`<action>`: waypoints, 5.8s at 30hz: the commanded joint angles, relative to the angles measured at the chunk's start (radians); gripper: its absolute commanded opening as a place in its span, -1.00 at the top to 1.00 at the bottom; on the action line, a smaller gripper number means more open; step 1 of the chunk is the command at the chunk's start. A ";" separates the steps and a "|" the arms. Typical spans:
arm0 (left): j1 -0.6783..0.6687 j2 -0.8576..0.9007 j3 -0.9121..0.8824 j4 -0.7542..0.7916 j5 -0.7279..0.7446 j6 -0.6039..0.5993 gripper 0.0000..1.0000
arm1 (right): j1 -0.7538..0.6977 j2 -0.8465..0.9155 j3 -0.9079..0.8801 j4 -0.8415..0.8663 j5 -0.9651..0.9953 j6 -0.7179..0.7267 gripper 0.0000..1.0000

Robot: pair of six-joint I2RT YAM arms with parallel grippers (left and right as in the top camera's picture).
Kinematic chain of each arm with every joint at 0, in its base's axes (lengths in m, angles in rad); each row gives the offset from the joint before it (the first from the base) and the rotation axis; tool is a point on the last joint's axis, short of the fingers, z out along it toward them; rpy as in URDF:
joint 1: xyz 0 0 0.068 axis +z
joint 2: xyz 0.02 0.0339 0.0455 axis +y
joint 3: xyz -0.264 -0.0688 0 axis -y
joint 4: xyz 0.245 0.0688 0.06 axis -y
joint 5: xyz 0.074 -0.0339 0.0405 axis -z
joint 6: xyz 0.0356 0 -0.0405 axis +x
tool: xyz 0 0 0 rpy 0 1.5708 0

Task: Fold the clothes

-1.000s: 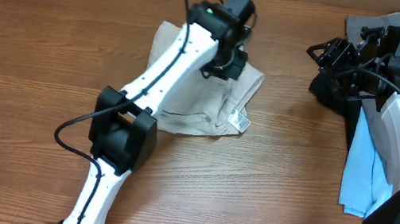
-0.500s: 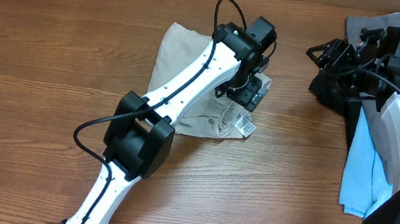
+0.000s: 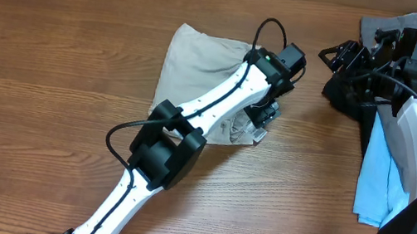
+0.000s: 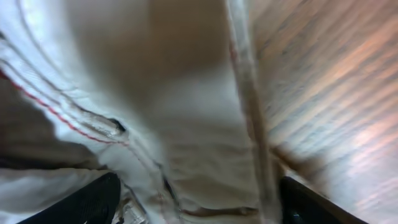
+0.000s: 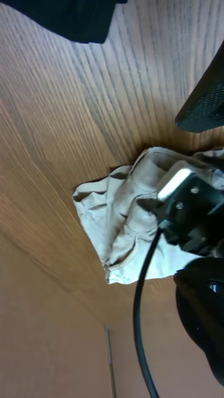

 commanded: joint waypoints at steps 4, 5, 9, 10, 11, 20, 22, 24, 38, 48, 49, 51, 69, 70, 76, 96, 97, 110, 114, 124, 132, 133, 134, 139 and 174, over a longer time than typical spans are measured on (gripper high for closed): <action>0.137 0.077 0.005 0.000 -0.151 0.042 -0.66 | -0.008 0.000 0.000 -0.006 0.003 -0.012 -0.49; 0.155 0.086 0.005 -0.003 -0.152 0.041 -0.67 | -0.008 0.000 0.000 -0.007 0.003 -0.012 -0.49; 0.307 0.121 0.003 -0.011 -0.152 0.037 -0.70 | -0.008 0.000 0.000 -0.013 0.003 -0.011 -0.49; 0.335 0.123 0.003 -0.010 -0.151 0.037 -0.70 | -0.008 0.000 0.000 -0.013 0.003 -0.011 -0.49; 0.366 0.125 0.003 -0.006 -0.151 0.038 -0.70 | -0.008 0.000 0.000 -0.013 0.003 -0.012 -0.49; 0.696 0.126 0.003 0.155 -0.109 0.271 -0.80 | -0.008 0.000 0.000 -0.013 0.032 -0.010 -0.50; 0.734 0.126 0.003 0.211 -0.110 0.321 -0.87 | -0.008 0.000 0.000 -0.013 0.032 -0.010 -0.50; 0.766 0.126 0.003 0.265 -0.111 0.350 -0.94 | -0.008 0.000 0.000 -0.013 0.032 -0.010 -0.50; 0.806 -0.055 0.412 -0.105 -0.111 -0.063 -1.00 | -0.008 0.000 0.000 -0.032 0.032 -0.011 -0.57; 0.984 -0.122 0.394 -0.401 0.194 -0.369 -1.00 | -0.008 0.000 0.000 -0.072 0.038 -0.070 -0.70; 1.011 -0.122 0.393 -0.415 0.200 -0.405 -1.00 | -0.008 0.000 0.000 -0.091 0.061 -0.071 -0.70; 1.040 -0.122 0.393 -0.430 0.200 -0.417 -1.00 | -0.008 0.000 0.000 -0.112 0.085 -0.090 -0.71; 1.082 -0.122 -0.193 -0.100 0.134 -0.301 -1.00 | -0.008 0.000 -0.002 -0.114 0.085 -0.104 -0.71; 1.082 -0.122 -0.232 -0.051 0.133 -0.287 -0.99 | -0.008 0.000 -0.002 -0.110 0.085 -0.104 -0.71; 1.083 -0.122 -0.279 0.108 0.114 -0.238 -1.00 | -0.008 0.001 -0.002 -0.110 0.085 -0.103 -0.71; 1.083 -0.122 -0.279 0.365 -0.142 -0.219 -1.00 | -0.008 0.002 -0.002 -0.110 0.085 -0.103 -0.72; 1.083 -0.122 -0.279 0.374 -0.141 -0.210 -1.00 | -0.008 0.002 -0.002 -0.110 0.085 -0.104 -0.72; 1.048 -0.180 -0.277 0.271 -0.092 -0.110 -1.00 | -0.008 0.002 0.000 -0.085 0.073 -0.112 -0.91; 1.039 -0.296 -0.277 0.192 -0.115 -0.105 -1.00 | -0.008 0.001 0.028 -0.113 0.070 -0.112 -1.00; 0.968 -0.607 -0.277 0.109 0.187 -0.113 -0.99 | 0.016 -0.089 0.325 -0.431 0.179 -0.278 -1.00; 0.758 -0.658 -0.277 0.016 0.283 -0.116 -1.00 | 0.016 -0.255 0.475 -0.641 0.355 -0.300 -1.00; 0.735 -0.658 -0.277 0.017 0.283 -0.116 -1.00 | 0.016 -0.288 0.478 -0.657 0.363 -0.299 -1.00; 0.718 -0.658 -0.277 0.017 0.283 -0.116 -1.00 | 0.016 -0.325 0.478 -0.674 0.373 -0.299 -1.00; 0.659 -0.658 -0.277 0.019 0.283 -0.115 -0.99 | 0.016 -0.472 0.478 -0.772 0.442 -0.299 -1.00; 0.655 -0.658 -0.277 0.019 0.283 -0.115 -1.00 | 0.108 -1.139 -0.648 0.295 0.388 -0.425 -1.00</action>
